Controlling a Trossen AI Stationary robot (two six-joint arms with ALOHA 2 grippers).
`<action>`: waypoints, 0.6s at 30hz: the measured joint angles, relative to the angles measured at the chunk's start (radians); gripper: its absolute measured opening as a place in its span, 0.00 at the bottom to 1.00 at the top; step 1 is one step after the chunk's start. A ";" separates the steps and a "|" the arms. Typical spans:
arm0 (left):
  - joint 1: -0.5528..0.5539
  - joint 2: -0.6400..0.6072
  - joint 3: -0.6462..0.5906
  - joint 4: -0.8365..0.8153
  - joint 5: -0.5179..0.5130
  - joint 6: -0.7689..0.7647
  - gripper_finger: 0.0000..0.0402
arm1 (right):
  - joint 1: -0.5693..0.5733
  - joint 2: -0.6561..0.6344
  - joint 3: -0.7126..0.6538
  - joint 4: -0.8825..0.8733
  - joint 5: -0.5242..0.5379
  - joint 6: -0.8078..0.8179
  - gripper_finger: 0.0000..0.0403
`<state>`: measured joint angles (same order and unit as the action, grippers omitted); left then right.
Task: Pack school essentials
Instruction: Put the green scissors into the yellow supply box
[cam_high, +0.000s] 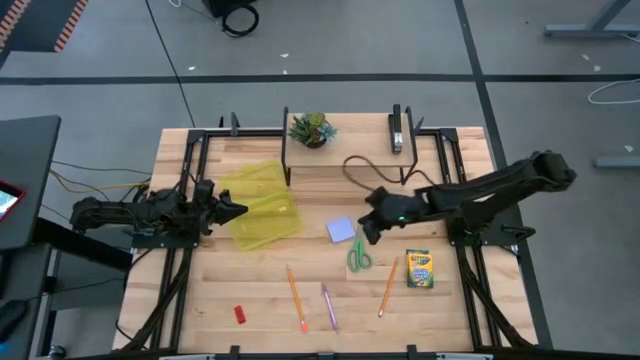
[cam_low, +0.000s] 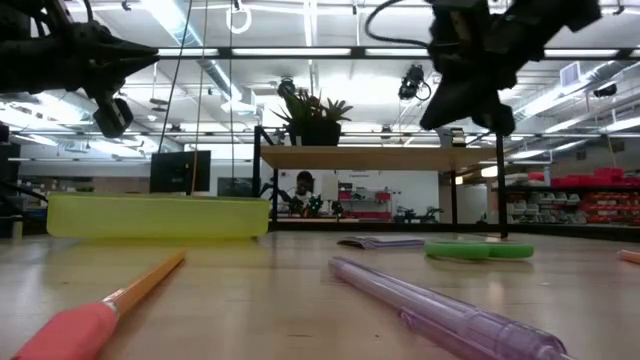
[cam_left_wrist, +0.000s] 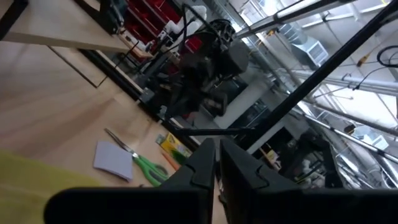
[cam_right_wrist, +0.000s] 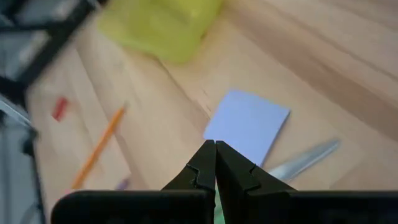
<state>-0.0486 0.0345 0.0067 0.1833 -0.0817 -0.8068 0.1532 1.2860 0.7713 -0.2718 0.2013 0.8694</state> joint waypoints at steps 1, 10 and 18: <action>0.000 0.000 0.000 0.000 0.000 -0.003 0.07 | 0.000 0.026 0.024 -0.012 -0.006 -0.015 0.04; 0.000 0.000 0.000 -0.001 -0.001 -0.019 0.11 | 0.000 0.175 0.212 -0.159 -0.067 -0.094 0.17; 0.000 0.000 0.000 -0.002 -0.004 -0.016 0.21 | 0.000 0.282 0.362 -0.388 -0.110 0.020 0.40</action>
<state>-0.0486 0.0345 0.0068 0.1814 -0.0856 -0.8227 0.1532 1.5678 1.1333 -0.6595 0.0917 0.8893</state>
